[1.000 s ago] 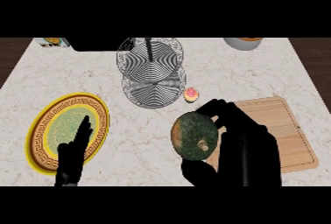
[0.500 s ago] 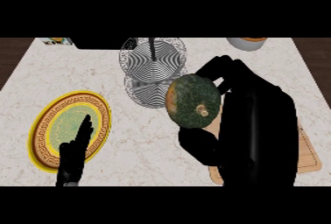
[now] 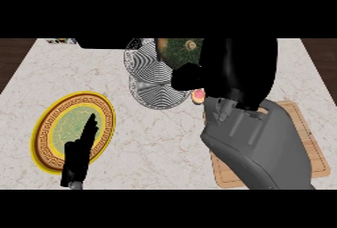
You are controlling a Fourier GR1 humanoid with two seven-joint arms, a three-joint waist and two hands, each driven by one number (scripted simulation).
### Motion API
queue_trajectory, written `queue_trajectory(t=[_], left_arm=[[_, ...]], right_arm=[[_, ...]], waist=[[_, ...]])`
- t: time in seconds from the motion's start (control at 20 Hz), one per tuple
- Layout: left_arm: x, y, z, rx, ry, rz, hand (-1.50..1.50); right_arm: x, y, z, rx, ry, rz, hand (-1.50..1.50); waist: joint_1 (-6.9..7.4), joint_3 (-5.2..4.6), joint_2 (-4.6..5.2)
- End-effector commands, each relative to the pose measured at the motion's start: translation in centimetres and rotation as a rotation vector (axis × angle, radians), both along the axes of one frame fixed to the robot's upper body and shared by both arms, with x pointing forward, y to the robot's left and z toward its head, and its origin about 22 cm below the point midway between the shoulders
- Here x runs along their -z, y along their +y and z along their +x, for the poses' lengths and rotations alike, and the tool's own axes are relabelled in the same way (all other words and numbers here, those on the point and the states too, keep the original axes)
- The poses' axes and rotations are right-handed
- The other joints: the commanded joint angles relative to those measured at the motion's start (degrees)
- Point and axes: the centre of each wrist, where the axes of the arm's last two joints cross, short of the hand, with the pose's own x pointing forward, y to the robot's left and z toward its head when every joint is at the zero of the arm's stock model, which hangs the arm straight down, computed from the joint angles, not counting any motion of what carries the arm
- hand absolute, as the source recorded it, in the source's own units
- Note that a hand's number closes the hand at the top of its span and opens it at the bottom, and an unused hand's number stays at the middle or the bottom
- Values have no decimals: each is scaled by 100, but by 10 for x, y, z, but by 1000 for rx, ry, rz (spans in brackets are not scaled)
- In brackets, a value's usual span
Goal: Pick the squash from the cutting board and place it in the tiered basket
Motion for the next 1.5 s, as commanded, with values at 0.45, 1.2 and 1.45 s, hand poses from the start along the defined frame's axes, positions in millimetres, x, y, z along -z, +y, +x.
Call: queue_trajectory(t=[0.45,1.2,1.45], left_arm=[[7,-15,6,6,18,8,0],[8,-5,0,53,-14,1,0],[6,0,3,26,-18,-8,0]], right_arm=[[11,32,90,46,197,11,150],[93,3,137,96,208,397,-150],[96,6,137,52,108,545,-150]], waist=[[-5,3,26],[205,9,96],[207,8,76]])
